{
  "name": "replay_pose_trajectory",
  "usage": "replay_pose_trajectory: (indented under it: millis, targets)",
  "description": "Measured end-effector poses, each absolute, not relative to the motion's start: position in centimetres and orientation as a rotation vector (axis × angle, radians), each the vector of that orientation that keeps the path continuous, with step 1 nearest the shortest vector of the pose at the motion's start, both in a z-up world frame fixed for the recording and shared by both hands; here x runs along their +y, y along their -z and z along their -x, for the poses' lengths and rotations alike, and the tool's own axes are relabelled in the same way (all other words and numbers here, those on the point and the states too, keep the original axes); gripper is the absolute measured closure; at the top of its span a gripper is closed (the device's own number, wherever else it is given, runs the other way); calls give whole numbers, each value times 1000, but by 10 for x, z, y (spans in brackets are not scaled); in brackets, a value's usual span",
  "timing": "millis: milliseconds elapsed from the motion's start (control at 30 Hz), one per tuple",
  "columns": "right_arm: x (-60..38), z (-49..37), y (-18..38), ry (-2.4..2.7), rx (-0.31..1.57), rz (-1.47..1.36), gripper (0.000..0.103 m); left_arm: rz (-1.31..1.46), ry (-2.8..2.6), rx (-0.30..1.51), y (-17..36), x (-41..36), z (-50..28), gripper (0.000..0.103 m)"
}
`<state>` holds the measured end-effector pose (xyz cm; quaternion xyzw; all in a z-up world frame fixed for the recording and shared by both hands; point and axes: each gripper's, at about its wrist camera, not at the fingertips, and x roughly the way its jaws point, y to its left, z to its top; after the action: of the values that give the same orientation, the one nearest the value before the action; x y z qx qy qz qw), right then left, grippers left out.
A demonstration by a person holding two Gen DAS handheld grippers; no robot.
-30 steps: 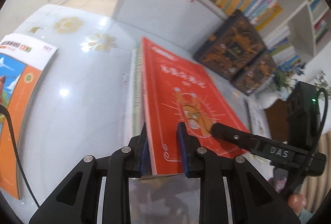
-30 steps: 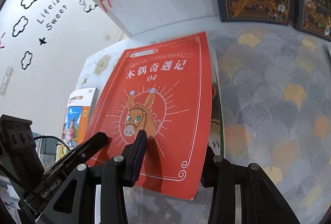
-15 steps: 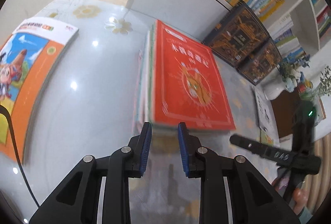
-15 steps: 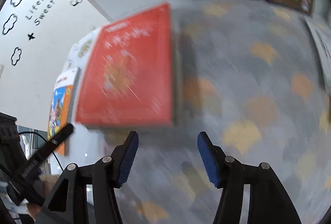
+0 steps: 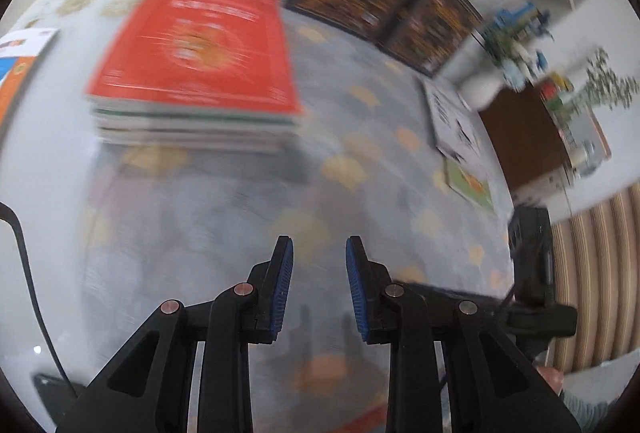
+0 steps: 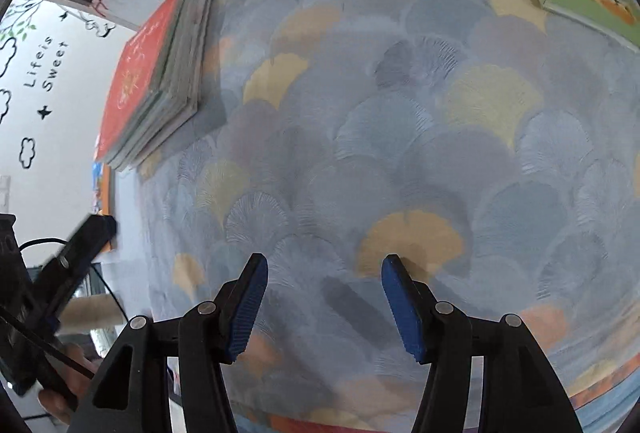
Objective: Organize books
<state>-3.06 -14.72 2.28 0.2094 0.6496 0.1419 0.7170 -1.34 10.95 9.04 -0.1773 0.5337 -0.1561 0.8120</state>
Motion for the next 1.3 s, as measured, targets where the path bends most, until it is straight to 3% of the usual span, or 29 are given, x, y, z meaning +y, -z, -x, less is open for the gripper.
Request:
replay_pose_trajectory:
  millis: [200,400,633,1033,1300]
  targets:
    - [-211,37,-39,-328,1374,-418,44,346,345,1160,-100,28,22,79]
    - [-309,35,-31,-290,1390,-638,43,305,378,1165,-106,-50,21,79]
    - [-388,31,-35,-244,1343,-652,41,290,405,1177,-101,-116,18,79]
    - [-429,-5,-33,-218,1281,-633,41,262,372,1149,-106,-162,-27,76]
    - [-443,-76,-40,-166,1168,-565,41,315,344,1193,-87,-170,-113,76]
